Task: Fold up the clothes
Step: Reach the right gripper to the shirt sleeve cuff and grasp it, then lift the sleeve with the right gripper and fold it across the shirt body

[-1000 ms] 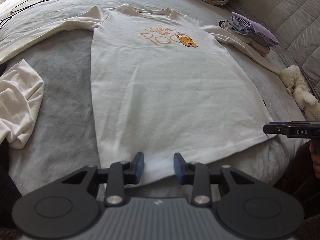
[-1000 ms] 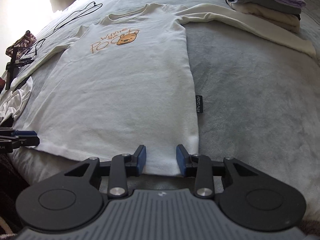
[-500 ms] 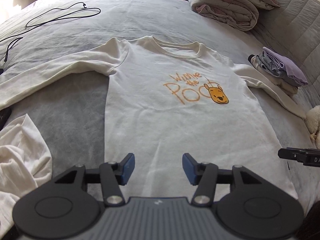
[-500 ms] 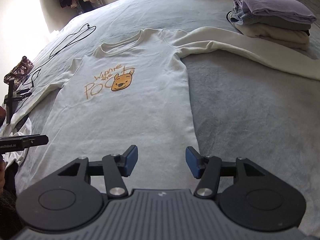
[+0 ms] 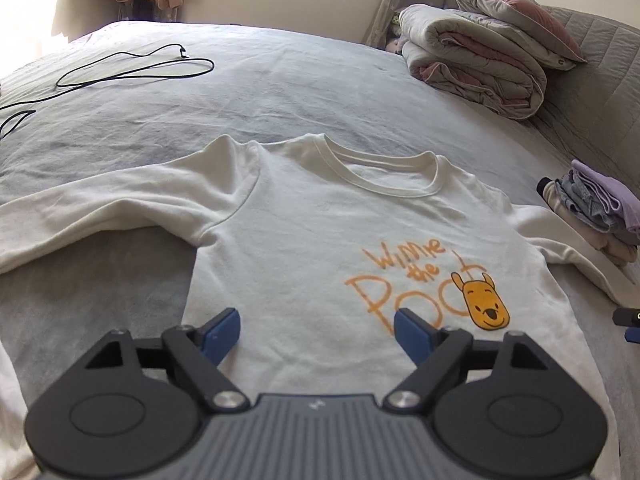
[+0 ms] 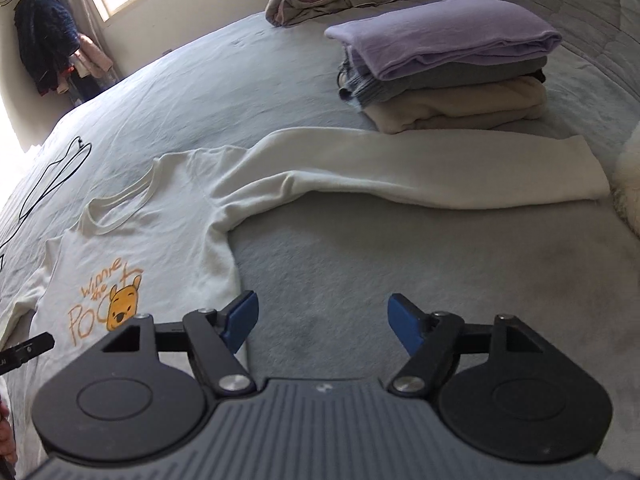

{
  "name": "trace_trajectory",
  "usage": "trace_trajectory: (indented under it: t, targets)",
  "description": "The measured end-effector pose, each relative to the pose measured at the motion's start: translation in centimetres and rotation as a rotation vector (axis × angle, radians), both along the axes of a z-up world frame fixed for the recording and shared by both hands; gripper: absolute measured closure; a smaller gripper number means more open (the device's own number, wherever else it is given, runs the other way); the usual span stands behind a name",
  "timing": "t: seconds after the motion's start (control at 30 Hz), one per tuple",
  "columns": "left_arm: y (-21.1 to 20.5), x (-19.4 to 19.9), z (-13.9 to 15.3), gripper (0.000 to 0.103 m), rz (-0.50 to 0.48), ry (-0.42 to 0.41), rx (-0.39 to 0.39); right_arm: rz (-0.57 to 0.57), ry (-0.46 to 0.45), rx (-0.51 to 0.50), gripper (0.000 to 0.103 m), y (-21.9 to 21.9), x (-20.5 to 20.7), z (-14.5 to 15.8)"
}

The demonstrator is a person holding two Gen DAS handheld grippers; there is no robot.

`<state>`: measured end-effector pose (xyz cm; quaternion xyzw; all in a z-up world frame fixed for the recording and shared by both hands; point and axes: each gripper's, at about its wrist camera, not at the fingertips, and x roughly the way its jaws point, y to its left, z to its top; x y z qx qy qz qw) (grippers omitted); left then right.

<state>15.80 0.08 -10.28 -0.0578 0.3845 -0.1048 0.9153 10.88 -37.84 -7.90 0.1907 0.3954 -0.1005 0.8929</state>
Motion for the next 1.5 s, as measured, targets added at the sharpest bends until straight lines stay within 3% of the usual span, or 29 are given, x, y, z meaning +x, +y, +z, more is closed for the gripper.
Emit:
trace_trajectory:
  t: [0.13, 0.33, 0.43, 0.53, 0.67, 0.77, 0.83, 0.93, 1.0, 1.17, 1.5]
  targets:
    - [0.1, 0.5, -0.3, 0.018, 0.015, -0.036, -0.002, -0.156, -0.041, 0.068, 0.028, -4.2, 0.1, -0.8]
    - [0.2, 0.5, -0.6, 0.018, 0.023, -0.055, -0.007, -0.378, -0.175, 0.337, 0.028, -8.8, -1.3, -3.2]
    - [0.1, 0.5, -0.7, 0.018, 0.021, -0.058, -0.003, -0.443, -0.248, 0.444, 0.028, -9.9, -1.6, -4.3]
    - [0.2, 0.6, -0.7, 0.018, 0.025, -0.055, -0.014, -0.484, -0.288, 0.486, 0.028, -10.1, -1.3, -4.7]
    - [0.6, 0.8, -0.7, 0.018, 0.036, -0.048, -0.045, -0.528, -0.309, 0.485, 0.031, -10.2, -0.4, -4.7]
    - [0.9, 0.9, -0.7, 0.018, 0.044, -0.042, -0.065, -0.574, -0.311, 0.48, 0.039, -10.3, -0.1, -4.8]
    - [1.1, 1.0, -0.7, 0.018, 0.051, -0.039, -0.079, -0.602, -0.308, 0.474, 0.052, -10.4, 0.1, -5.0]
    - [1.4, 1.1, -0.5, 0.018, 0.061, -0.032, -0.099, -0.633, -0.291, 0.482, 0.083, -10.9, 0.1, -5.4]
    - [1.6, 1.2, -0.3, 0.018, 0.064, -0.029, -0.113, -0.637, -0.288, 0.502, 0.092, -11.3, -0.3, -5.5]
    - [2.4, 1.6, 0.2, 0.021, 0.081, -0.02, -0.136, -0.623, -0.308, 0.487, 0.094, -10.7, -1.2, -4.6]
    - [3.6, 2.0, 1.1, 0.026, 0.106, -0.005, -0.167, -0.521, -0.423, 0.326, 0.095, -7.1, -0.6, 0.7]
